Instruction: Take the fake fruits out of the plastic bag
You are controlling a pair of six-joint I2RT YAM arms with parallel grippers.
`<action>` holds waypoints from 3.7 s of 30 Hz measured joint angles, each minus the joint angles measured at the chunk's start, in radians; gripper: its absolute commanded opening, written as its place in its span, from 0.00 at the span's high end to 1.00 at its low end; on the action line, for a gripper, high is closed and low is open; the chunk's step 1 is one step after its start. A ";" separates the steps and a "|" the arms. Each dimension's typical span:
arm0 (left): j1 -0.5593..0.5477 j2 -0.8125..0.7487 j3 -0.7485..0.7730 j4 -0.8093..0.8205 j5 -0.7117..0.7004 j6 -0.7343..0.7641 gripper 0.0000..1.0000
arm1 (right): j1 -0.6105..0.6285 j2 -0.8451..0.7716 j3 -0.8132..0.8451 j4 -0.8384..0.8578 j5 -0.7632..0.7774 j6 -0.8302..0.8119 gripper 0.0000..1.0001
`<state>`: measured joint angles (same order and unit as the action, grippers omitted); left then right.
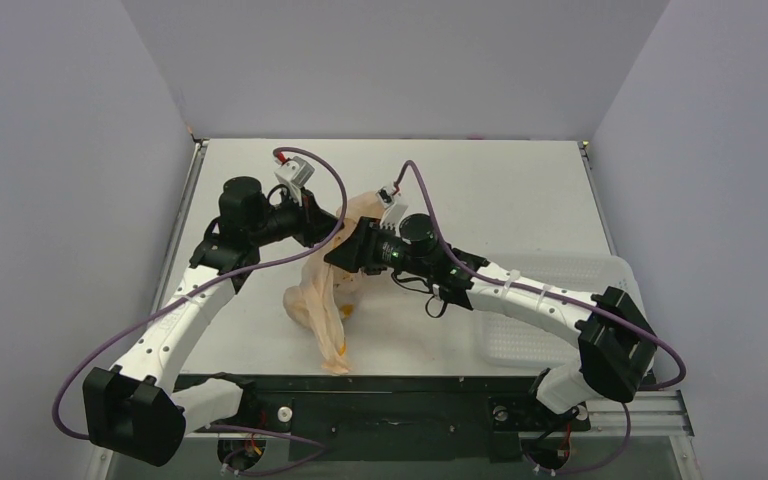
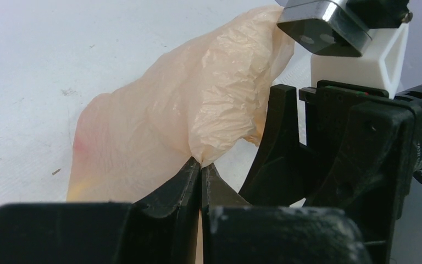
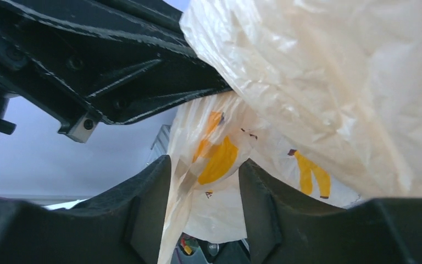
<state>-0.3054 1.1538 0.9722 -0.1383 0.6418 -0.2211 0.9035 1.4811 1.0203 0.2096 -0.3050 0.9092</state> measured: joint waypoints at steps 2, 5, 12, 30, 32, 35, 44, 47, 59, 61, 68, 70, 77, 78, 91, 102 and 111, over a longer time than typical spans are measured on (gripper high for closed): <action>0.000 0.000 0.000 0.000 0.003 0.000 0.91 | -0.001 0.000 0.000 0.018 0.000 0.008 0.85; 0.000 0.000 0.000 0.000 0.004 0.001 0.81 | -0.007 0.001 0.000 0.027 0.000 0.019 1.00; 0.000 -0.001 0.000 -0.011 0.014 0.019 0.66 | -0.033 -0.005 -0.016 0.005 0.000 -0.011 1.00; -0.036 0.076 0.034 -0.136 -0.104 0.110 0.85 | -0.105 -0.045 -0.034 -0.001 -0.055 -0.005 1.00; -0.061 0.085 0.035 -0.159 -0.133 0.124 1.00 | -0.105 -0.045 -0.035 -0.001 -0.060 -0.004 1.00; -0.091 0.083 0.040 -0.188 -0.225 0.143 1.00 | -0.104 -0.045 -0.037 -0.003 -0.059 -0.006 1.00; -0.057 -0.121 -0.010 -0.152 -0.785 0.120 1.00 | -0.111 -0.072 -0.006 -0.242 0.111 -0.123 1.00; -0.013 -0.239 -0.055 -0.124 -0.949 0.100 1.00 | -0.146 -0.091 0.029 -0.338 0.183 -0.171 1.00; 0.031 -0.418 -0.153 -0.034 -1.213 0.064 1.00 | -0.398 -0.243 0.045 -0.465 0.235 -0.247 1.00; 0.032 -0.415 -0.159 -0.030 -1.206 0.063 1.00 | -0.404 -0.257 0.042 -0.463 0.219 -0.256 1.00; 0.048 -0.316 -0.156 0.010 -0.954 0.064 1.00 | -0.404 -0.138 0.027 -0.462 0.128 -0.300 0.84; 0.048 -0.264 -0.149 0.012 -0.845 0.064 1.00 | -0.382 -0.072 0.047 -0.502 0.124 -0.321 0.68; 0.048 -0.175 -0.122 0.007 -0.613 0.059 1.00 | -0.285 -0.066 0.130 -0.615 0.172 -0.420 0.33; 0.048 -0.176 -0.122 0.008 -0.599 0.057 1.00 | -0.276 -0.088 0.141 -0.619 0.187 -0.435 0.32; 0.048 -0.180 -0.119 0.009 -0.537 0.046 1.00 | -0.108 -0.227 0.253 -0.640 0.320 -0.522 0.44; 0.048 -0.192 -0.119 0.009 -0.536 0.045 1.00 | 0.233 0.088 0.112 -0.434 0.351 -0.499 0.91; 0.036 -0.200 -0.119 0.002 -0.526 0.046 1.00 | 0.377 0.217 0.013 -0.386 0.433 -0.449 0.82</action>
<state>-0.2695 0.9539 0.8536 -0.1364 0.1162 -0.1749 1.2808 1.6978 1.0336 -0.1764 0.1276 0.4606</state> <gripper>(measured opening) 0.004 0.087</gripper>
